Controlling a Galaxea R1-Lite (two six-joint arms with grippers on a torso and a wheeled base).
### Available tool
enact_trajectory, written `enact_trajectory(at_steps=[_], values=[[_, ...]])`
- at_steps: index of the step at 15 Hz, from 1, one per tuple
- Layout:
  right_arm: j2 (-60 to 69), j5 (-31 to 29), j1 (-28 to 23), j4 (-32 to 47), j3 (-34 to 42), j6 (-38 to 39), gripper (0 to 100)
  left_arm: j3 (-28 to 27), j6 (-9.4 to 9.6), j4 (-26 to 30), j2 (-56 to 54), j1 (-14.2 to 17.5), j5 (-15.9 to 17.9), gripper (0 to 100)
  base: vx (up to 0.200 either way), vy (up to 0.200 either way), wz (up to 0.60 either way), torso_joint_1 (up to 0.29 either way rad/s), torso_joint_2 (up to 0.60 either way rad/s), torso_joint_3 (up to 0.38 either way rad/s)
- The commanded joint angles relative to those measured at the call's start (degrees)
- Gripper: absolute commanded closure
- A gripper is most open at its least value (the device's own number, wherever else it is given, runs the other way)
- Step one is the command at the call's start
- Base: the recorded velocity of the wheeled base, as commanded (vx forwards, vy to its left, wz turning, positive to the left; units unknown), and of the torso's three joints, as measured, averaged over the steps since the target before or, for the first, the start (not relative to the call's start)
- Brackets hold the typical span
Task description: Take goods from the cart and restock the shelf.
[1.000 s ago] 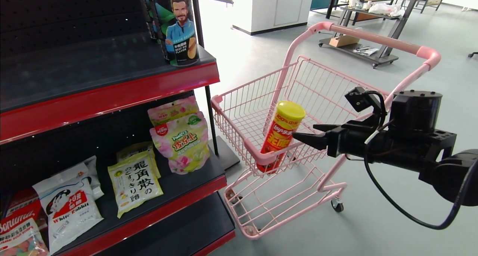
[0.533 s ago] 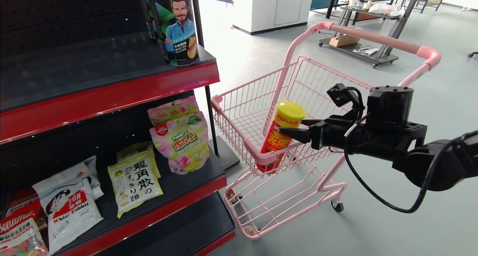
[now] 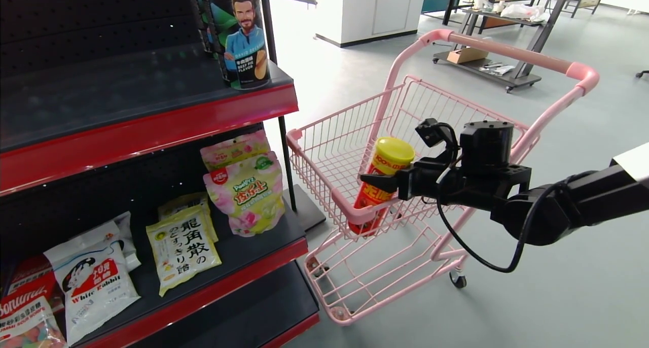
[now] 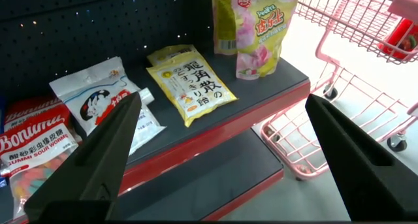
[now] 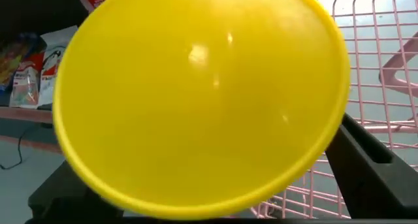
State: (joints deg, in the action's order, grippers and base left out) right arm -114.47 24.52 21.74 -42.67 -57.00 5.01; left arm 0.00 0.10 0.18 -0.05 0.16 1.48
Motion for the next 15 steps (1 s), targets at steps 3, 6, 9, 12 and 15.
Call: enact_trajectory(at_steps=[3,6,9,12,15], values=[[-2.9,0.0,0.9,-0.9,-2.1,0.6,100,0.0,-0.01,0.0,0.0,0.0,0.0,0,0.0,0.0,0.0,0.0,0.0,0.0],[-2.6,-0.3,1.1,-0.9,-2.0,1.3,100,0.0,0.08,0.0,0.0,0.0,0.0,0,0.0,0.0,0.0,0.0,0.0,0.0],[1.1,-1.6,1.1,0.1,-4.8,1.1,100,0.0,0.08,0.0,0.0,0.0,0.0,0,0.0,0.0,0.0,0.0,0.0,0.0],[8.2,-2.5,1.2,6.8,-11.3,0.9,100,0.0,-0.01,0.0,0.0,0.0,0.0,0,0.0,0.0,0.0,0.0,0.0,0.0],[19.2,-2.5,1.5,17.2,-12.7,0.3,100,0.0,-0.01,0.0,0.0,0.0,0.0,0,0.0,0.0,0.0,0.0,0.0,0.0]])
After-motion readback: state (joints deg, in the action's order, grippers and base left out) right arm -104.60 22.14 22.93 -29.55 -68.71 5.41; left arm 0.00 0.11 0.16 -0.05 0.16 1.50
